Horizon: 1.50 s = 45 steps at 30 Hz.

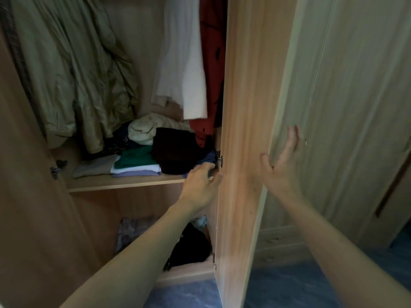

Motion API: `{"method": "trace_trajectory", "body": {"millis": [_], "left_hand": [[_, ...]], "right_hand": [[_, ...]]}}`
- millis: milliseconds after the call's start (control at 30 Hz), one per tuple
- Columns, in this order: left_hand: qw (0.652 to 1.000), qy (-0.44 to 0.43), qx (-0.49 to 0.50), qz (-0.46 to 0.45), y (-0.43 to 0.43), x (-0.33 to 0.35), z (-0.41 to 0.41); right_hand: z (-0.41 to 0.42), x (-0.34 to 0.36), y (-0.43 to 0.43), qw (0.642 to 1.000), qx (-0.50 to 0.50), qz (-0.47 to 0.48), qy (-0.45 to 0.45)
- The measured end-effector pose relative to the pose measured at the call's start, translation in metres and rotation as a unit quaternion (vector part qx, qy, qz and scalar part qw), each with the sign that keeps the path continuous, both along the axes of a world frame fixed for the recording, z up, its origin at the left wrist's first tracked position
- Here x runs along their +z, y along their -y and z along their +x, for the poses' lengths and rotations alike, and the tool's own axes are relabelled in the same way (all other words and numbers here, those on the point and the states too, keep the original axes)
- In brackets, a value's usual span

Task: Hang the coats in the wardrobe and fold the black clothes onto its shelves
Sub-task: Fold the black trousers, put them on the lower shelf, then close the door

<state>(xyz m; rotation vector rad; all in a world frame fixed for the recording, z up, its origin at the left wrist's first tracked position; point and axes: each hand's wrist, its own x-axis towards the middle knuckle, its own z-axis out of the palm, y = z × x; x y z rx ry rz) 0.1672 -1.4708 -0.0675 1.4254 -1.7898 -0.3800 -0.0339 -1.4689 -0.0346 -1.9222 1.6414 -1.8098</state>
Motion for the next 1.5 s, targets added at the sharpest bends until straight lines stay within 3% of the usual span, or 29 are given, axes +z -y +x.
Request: {"method": "trace_trajectory", "body": {"millis": [100,367,500,700,867,1133,1500], "left_hand": [[1.000,0.008,-0.001,-0.001,0.002,0.002,-0.019],[0.999,0.010,-0.029,0.013,0.013,0.002,-0.040],[0.998,-0.011,-0.017,-0.064,0.024,0.001,-0.030],[0.985,0.004,0.083,-0.151,0.041,-0.009,0.036],[0.976,0.031,0.145,-0.156,0.073,-0.013,0.111],[0.975,0.059,0.183,-0.113,0.167,-0.006,0.218],[0.979,0.058,0.183,-0.076,0.257,-0.008,0.266]], "right_hand": [[-0.013,-0.001,0.014,0.989,0.080,0.121,0.026],[0.003,-0.003,0.019,0.988,0.144,0.045,0.036],[0.035,-0.007,0.033,0.980,0.192,0.030,0.037],[0.111,-0.011,0.066,0.962,0.271,0.037,0.008],[0.186,-0.016,0.109,0.962,0.254,0.063,-0.073],[0.282,-0.016,0.196,0.966,0.149,0.023,-0.209],[0.320,-0.022,0.268,0.952,0.058,0.023,-0.301]]}}
